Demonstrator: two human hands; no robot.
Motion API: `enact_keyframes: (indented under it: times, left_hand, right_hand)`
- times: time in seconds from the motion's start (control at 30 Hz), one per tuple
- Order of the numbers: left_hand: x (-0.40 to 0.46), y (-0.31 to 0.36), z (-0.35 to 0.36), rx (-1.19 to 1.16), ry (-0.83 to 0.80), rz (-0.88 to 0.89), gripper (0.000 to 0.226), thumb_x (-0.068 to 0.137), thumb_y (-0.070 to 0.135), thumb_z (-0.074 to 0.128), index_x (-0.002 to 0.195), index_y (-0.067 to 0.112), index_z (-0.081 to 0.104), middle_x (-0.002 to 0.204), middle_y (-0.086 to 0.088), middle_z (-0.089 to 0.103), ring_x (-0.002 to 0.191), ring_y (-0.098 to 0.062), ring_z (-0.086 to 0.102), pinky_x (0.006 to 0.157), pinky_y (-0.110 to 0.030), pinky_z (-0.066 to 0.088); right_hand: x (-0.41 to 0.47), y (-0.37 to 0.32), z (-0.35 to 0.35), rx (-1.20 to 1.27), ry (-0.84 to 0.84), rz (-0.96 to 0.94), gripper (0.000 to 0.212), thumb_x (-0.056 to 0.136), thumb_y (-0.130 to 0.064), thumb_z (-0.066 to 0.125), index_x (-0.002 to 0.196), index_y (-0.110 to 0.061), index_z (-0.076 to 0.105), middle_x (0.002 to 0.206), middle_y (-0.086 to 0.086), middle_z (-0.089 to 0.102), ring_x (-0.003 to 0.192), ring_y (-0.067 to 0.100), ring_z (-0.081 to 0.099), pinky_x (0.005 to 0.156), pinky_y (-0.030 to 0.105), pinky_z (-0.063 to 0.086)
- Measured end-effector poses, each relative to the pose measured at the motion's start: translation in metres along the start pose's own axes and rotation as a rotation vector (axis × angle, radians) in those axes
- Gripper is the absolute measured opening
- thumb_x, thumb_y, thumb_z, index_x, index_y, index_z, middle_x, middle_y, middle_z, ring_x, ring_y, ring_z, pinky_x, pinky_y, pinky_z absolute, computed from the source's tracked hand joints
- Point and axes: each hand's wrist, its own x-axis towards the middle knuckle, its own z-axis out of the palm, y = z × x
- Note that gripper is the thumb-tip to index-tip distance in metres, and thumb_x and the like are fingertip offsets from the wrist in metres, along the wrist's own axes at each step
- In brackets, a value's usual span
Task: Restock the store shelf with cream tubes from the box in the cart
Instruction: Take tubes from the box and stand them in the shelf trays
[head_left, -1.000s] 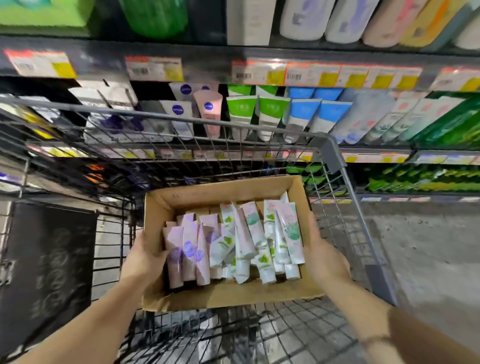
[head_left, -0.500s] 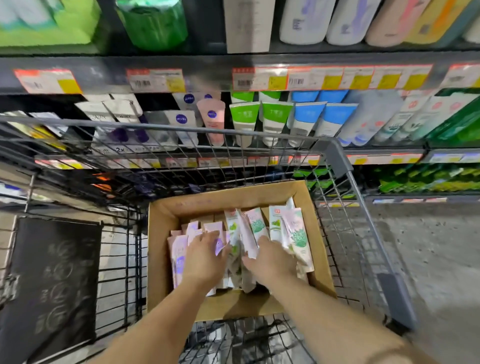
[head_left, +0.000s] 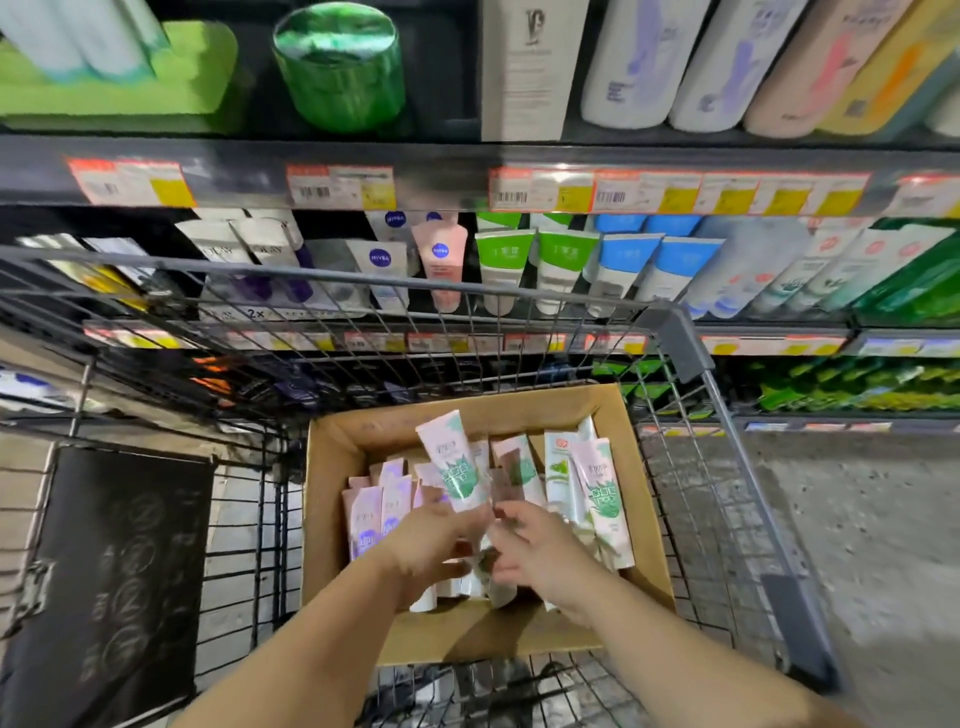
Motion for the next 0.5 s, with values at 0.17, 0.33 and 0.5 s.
enact_keyframes:
  times: [0.17,0.33,0.5]
  left_hand:
    - [-0.001,-0.003,-0.017,-0.043,0.073,0.035,0.024,0.093,0.026,0.066,0.112,0.012,0.066,0.108,-0.007,0.073,0.097,-0.027,0.067,0.076,-0.033,0.059]
    - [0.003,-0.016,-0.037,0.010,0.141,0.046,0.026,0.090,0.027,0.069,0.109,0.009,0.069,0.110,-0.009,0.073,0.096,-0.023,0.068,0.079,-0.034,0.053]
    - [-0.001,-0.018,-0.038,0.025,0.151,0.064,0.025,0.090,0.025,0.069,0.108,0.008,0.069,0.106,-0.009,0.074,0.085,-0.017,0.067,0.071,-0.029,0.052]
  right_hand:
    - [0.021,-0.005,-0.012,-0.569,0.569,-0.009,0.033,0.099,-0.039,0.045,0.127,-0.022,0.053,0.118,-0.001,0.061,0.098,0.022,0.061,0.069,0.030,0.045]
    - [0.056,0.007,-0.003,-0.925,0.511,0.051,0.053,0.097,-0.037,0.053,0.142,-0.014,0.036,0.130,0.008,0.050,0.107,0.030,0.060,0.067,0.035,0.042]
    - [0.064,0.004,0.003,-0.837,0.528,0.223,0.059,0.093,-0.014,0.057,0.145,-0.006,0.031,0.137,0.013,0.048,0.115,0.034,0.059,0.081,0.038,0.051]
